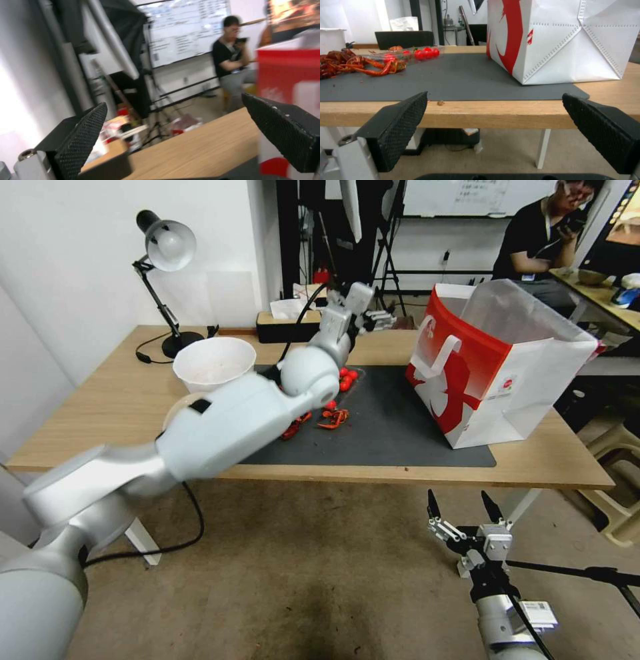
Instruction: Pick up the trash from the table and place it into the takeout bag.
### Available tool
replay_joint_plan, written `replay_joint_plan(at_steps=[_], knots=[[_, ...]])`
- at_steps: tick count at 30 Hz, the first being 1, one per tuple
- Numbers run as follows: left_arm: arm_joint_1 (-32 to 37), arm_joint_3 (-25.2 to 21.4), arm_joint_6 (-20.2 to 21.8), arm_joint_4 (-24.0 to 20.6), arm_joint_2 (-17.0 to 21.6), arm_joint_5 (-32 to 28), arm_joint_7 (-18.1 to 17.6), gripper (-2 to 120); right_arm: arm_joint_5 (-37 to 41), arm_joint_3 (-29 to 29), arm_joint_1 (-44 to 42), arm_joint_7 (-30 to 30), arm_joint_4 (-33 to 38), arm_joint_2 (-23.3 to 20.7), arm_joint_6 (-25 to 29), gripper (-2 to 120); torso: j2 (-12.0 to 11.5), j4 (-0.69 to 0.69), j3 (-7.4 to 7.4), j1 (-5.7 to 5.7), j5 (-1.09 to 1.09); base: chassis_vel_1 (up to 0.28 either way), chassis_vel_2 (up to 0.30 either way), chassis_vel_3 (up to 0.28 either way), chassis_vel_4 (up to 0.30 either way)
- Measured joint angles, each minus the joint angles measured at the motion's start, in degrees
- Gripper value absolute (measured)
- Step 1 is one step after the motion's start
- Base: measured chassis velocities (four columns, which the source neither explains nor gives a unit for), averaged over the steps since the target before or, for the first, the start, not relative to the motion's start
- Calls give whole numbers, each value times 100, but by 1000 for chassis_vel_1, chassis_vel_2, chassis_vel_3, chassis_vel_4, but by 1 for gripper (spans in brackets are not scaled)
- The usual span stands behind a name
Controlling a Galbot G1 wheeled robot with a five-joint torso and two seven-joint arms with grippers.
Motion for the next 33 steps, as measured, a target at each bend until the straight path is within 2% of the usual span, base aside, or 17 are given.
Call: replay_joint_plan(at_steps=[2,3,6,8,11,12,15,16,19,20,23,24,27,28,30,31,33], knots=[[286,-163,28,-227,192,214,-120,100,-4,-2,-9,-4,3,-2,3,100,0,0,0,0,0,0,0,0,0],[286,-163,28,-227,192,214,-120,100,-4,-2,-9,-4,3,-2,3,100,0,0,0,0,0,0,0,0,0],[932,-512,28,-633,591,438,-150,100,-22,-6,-17,-8,41,-3,3,100,-1,2,0,0,-1,0,0,0,0],[1078,-578,19,-725,672,485,-149,100,-29,-7,-17,-8,48,-6,2,100,0,1,0,0,-1,0,0,0,0],[1850,-967,-37,-1188,1020,740,-125,100,-49,-6,-13,-8,86,-18,-22,100,0,2,1,0,-1,0,0,0,0],[1850,-967,-37,-1188,1020,740,-125,100,-49,-6,-13,-8,86,-18,-22,100,0,2,1,0,-1,0,0,0,0],[2505,-1561,-98,-1594,1184,886,-90,100,-64,-5,-5,-5,112,-26,-51,100,0,-1,0,0,1,0,0,0,0],[2505,-1561,-98,-1594,1184,886,-90,100,-64,-5,-5,-5,112,-26,-51,100,0,-1,0,0,1,0,0,0,0],[3142,-2152,-179,-1970,1309,1056,32,100,-82,-7,-11,-1,124,-31,-62,100,0,0,0,0,0,0,0,0,0],[3142,-2152,-179,-1970,1309,1056,32,100,-82,-7,-11,-1,124,-31,-62,100,0,0,0,0,0,0,0,0,0],[4075,-2816,-221,-2451,1477,1204,253,100,-102,-29,-6,1,143,-38,-73,100,0,0,0,0,-1,0,0,0,0],[4075,-2816,-221,-2451,1477,1204,253,100,-102,-29,-6,1,143,-38,-73,100,0,0,0,0,-1,0,0,0,0],[4950,-3387,-433,-2789,1567,1373,449,100,-111,-41,-9,1,151,-56,-77,100,0,1,0,0,-1,0,0,0,0],[4950,-3387,-433,-2789,1567,1373,449,100,-111,-41,-9,1,151,-56,-77,100,0,1,0,0,-1,0,0,0,0],[5732,-3808,-591,-3065,1568,1582,518,100,-111,-37,-16,2,151,-65,-77,100,-1,-1,0,0,2,0,0,0,0],[5732,-3808,-591,-3065,1568,1582,518,100,-111,-37,-16,2,151,-65,-77,100,-1,-1,0,0,2,0,0,0,0],[6490,-4154,-748,-3265,1451,1826,513,100,-100,-30,-20,1,151,-80,-76,100,-1,2,0,-1,0,0,0,0,0]])
